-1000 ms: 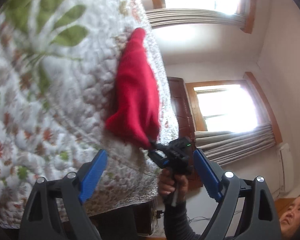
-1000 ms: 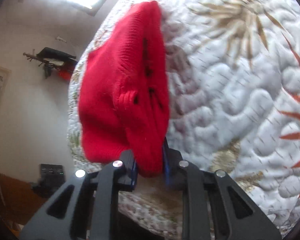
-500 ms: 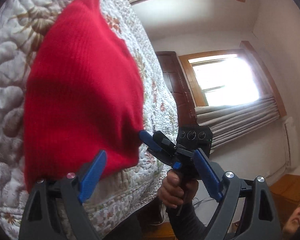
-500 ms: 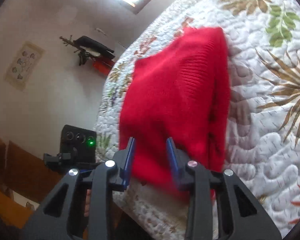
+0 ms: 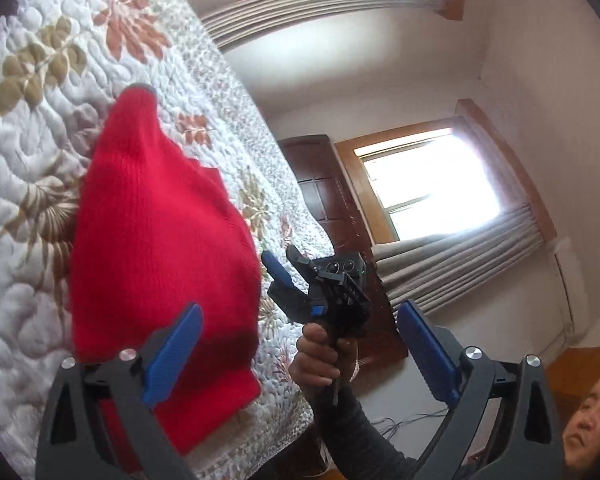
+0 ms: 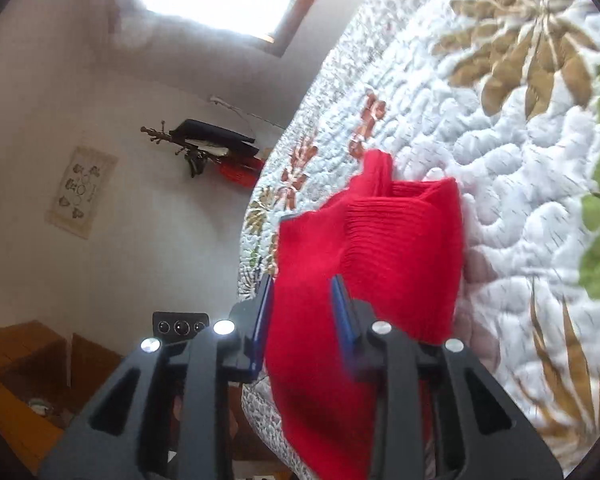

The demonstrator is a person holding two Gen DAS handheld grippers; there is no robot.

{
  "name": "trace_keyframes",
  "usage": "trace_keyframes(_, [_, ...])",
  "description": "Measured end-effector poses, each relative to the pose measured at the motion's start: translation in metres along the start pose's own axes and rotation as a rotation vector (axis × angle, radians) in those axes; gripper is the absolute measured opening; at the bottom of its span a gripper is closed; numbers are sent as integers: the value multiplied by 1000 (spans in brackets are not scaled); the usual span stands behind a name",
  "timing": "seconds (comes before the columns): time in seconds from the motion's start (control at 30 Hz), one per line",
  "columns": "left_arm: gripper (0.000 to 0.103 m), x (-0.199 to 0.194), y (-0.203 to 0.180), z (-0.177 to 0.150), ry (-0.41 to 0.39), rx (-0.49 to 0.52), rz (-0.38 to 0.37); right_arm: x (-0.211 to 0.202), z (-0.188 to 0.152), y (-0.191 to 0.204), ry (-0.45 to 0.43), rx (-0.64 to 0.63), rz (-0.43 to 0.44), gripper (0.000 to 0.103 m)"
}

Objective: Fold small clothes

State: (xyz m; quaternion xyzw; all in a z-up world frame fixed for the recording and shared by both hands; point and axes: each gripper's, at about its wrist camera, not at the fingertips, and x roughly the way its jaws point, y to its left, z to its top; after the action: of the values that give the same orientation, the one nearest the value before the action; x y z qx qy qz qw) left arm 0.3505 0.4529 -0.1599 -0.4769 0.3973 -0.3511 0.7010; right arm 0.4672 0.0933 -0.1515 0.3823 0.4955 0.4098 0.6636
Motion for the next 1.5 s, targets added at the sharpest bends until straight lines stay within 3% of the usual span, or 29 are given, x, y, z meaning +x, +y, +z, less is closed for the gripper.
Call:
trace_keyframes(0.03, [98,3,12,3,16,-22,24,10,5,-15,23,36,-26,23])
trace_keyframes(0.07, [97,4,20,4,23,-41,16,8,12,-26,29,39,-50,4])
trace_keyframes(0.17, [97,-9,19,0,3,-60,4,-11,16,-30,-19,22,-118,1])
trace_keyframes(0.23, [97,-24,3,-8,-17,-32,88,-30,8,-7,-68,-63,-217,22])
trace_keyframes(0.3, [99,-37,-25,-20,-53,56,305,-41,-12,31,-99,-174,-360,69])
trace_keyframes(0.33, [99,-46,-48,-35,-82,155,430,-49,-31,57,-123,-259,-443,78])
trace_keyframes(0.37, [99,-52,-71,-53,-103,256,551,-56,-53,81,-151,-341,-508,95])
trace_keyframes(0.43, [99,-58,-118,-98,-157,447,827,-73,-108,126,-233,-490,-665,100])
trace_keyframes(0.47, [99,-63,-137,-119,-185,514,906,-79,-135,140,-271,-541,-733,100])
trace_keyframes(0.53, [99,-75,-167,-167,-263,590,985,-94,-191,162,-320,-594,-810,100])
trace_keyframes(0.63, [99,-81,-202,-220,-314,612,1015,-112,-258,180,-343,-601,-865,100])
trace_keyframes(0.7, [99,-87,-216,-247,-343,581,1021,-105,-284,193,-371,-587,-920,100])
trace_keyframes(0.83, [99,-96,-233,-291,-331,550,1029,-118,-336,207,-386,-560,-943,100])
trace_keyframes(1.0, [99,-106,-254,-331,-300,538,967,-135,-389,238,-425,-624,-984,100])
trace_keyframes(1.2, [99,-104,-274,-368,-295,605,969,-152,-427,255,-470,-643,-993,100])
trace_keyframes(1.5, [99,-101,-278,-382,-282,611,971,-155,-446,266,-495,-676,-1005,100])
